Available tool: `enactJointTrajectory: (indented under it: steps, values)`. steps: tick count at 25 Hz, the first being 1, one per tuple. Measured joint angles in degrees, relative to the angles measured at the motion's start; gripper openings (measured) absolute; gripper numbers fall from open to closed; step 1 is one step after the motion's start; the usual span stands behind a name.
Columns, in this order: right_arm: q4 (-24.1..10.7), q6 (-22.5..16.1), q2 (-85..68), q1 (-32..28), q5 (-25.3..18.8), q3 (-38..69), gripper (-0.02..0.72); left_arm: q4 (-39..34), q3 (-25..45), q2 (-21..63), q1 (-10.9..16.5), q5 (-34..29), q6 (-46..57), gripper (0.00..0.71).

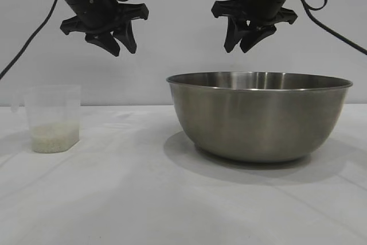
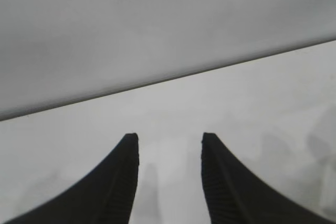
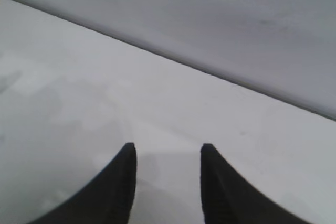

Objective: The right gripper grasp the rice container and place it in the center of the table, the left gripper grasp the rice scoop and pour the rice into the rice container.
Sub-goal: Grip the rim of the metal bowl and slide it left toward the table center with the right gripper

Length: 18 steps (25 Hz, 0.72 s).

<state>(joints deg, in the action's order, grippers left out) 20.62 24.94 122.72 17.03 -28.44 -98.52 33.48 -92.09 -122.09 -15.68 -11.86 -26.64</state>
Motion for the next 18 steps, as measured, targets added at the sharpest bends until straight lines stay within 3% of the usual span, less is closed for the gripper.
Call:
enactJointTrajectory:
  steps: [9, 13, 18]
  values:
    - [1.0, 0.0, 0.0, -0.1, -1.6, 0.0, 0.281, 0.0, 0.0, 0.0, 0.0, -0.3, 0.0, 0.237]
    - [1.9, 0.0, -2.2, -1.7, -8.6, 0.0, 0.281, -0.2, 0.0, 0.0, 0.0, -1.4, -0.2, 0.237]
    - [2.6, 0.0, -6.9, -6.8, -22.3, -0.1, 0.281, -0.3, 0.0, 0.0, 0.0, -1.4, -0.2, 0.237]
